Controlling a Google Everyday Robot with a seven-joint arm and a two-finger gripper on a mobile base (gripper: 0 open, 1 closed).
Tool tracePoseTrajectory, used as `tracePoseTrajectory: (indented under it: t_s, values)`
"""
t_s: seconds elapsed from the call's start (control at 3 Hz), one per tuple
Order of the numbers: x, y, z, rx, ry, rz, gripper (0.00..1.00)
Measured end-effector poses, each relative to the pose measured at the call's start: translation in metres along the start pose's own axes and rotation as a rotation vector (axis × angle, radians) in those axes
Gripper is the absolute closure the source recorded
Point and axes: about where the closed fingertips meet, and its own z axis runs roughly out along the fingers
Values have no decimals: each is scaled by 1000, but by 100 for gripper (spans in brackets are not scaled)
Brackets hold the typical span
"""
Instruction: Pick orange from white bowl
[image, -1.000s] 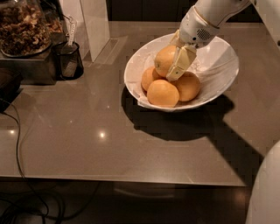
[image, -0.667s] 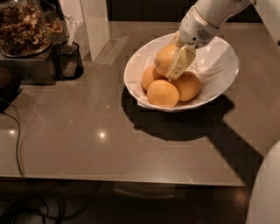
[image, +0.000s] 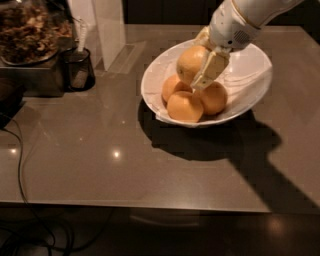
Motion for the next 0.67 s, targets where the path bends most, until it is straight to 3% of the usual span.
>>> tracePoseTrajectory:
  t_s: [0.33, 0.67]
  values:
    - [-47, 46, -43, 128, -76, -152, 100]
    - [-75, 96, -77, 249, -113, -239, 100]
